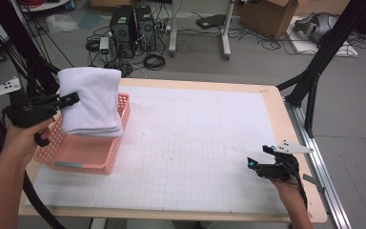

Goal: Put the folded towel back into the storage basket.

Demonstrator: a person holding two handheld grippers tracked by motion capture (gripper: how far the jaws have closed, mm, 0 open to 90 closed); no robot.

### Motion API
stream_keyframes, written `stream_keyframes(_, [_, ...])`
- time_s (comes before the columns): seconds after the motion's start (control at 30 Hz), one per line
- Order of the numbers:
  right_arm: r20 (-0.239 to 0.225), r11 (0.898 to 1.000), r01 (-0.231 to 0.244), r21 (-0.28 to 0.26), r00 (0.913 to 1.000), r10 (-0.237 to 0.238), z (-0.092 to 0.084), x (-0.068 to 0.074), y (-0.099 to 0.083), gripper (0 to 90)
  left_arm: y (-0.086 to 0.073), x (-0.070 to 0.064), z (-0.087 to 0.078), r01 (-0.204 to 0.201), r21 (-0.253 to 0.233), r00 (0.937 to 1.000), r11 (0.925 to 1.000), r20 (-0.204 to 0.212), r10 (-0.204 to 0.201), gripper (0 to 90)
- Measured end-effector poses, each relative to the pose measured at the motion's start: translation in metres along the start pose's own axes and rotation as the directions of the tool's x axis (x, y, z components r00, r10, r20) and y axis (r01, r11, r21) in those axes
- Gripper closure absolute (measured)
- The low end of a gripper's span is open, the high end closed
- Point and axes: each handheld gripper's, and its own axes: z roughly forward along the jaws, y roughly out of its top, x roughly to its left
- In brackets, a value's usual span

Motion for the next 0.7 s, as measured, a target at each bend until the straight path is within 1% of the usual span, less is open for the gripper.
stream_keyframes(0.03, [-0.001, 1.0, -0.001, 0.003, 1.0, 0.001, 0.001, 0.001, 0.0, 17.3, -0.003, 0.005, -0.003, 0.005, 0.01, 0.9999, 0.9999, -0.01, -0.005, 72.8])
stream_keyframes(0.07, [0.0, 1.0, -0.001, 0.005, 1.0, 0.001, 0.001, 0.001, 0.0, 17.3, -0.003, 0.005, -0.003, 0.005, 0.01, 0.9999, 0.9999, -0.01, -0.005, 72.7])
stream_keyframes(0.1, [0.0, 1.0, 0.004, 0.006, 1.0, -0.004, 0.002, 0.001, 0.001, 17.3, -0.007, 0.011, -0.008, 0.014, 0.012, 0.9997, 0.9998, -0.019, -0.014, 72.7])
stream_keyframes(0.17, [-0.001, 1.0, 0.008, 0.005, 1.0, -0.008, 0.002, 0.002, 0.001, 17.3, -0.012, 0.016, -0.012, 0.028, 0.01, 0.9991, 0.9996, -0.031, -0.028, 72.6])
stream_keyframes(0.2, [-0.002, 1.0, 0.01, 0.007, 0.9999, -0.01, 0.003, 0.003, 0.001, 17.3, -0.012, 0.016, -0.012, 0.028, 0.01, 0.9991, 0.9996, -0.031, -0.028, 72.6])
stream_keyframes(0.27, [-0.002, 1.0, 0.012, 0.011, 0.9999, -0.012, 0.004, 0.004, 0.001, 17.3, -0.017, 0.022, -0.016, 0.044, 0.008, 0.9982, 0.999, -0.041, -0.044, 72.4])
stream_keyframes(0.3, [-0.002, 1.0, 0.012, 0.01, 0.9999, -0.012, 0.004, 0.004, 0.001, 17.3, -0.017, 0.022, -0.016, 0.044, 0.008, 0.9982, 0.999, -0.041, -0.044, 72.4])
stream_keyframes(0.4, [-0.002, 1.0, 0.015, 0.015, 0.9999, -0.015, 0.006, 0.005, 0.001, 17.3, -0.024, 0.031, -0.022, 0.066, 0.013, 0.9961, 0.9977, -0.059, -0.066, 72.3])
stream_keyframes(0.47, [-0.003, 1.0, 0.02, 0.016, 0.9998, -0.02, 0.006, 0.005, 0.001, 17.3, -0.026, 0.033, -0.024, 0.071, 0.02, 0.9956, 0.9973, -0.062, -0.07, 72.1])
stream_keyframes(0.5, [-0.002, 1.0, 0.02, 0.019, 0.9998, -0.02, 0.006, 0.005, 0.001, 17.3, -0.029, 0.036, -0.025, 0.08, 0.033, 0.9947, 0.9962, -0.068, -0.078, 72.0])
stream_keyframes(0.6, [-0.001, 1.0, 0.018, 0.022, 0.9998, -0.018, 0.007, 0.006, 0.001, 17.3, -0.035, 0.04, -0.025, 0.09, 0.052, 0.9933, 0.9946, -0.078, -0.086, 71.7])
stream_keyframes(0.7, [0.002, 1.0, 0.019, 0.021, 0.9998, -0.019, 0.007, 0.006, 0.001, 17.3, -0.041, 0.043, -0.023, 0.098, 0.073, 0.9927, 0.9925, -0.078, -0.092, 71.7])
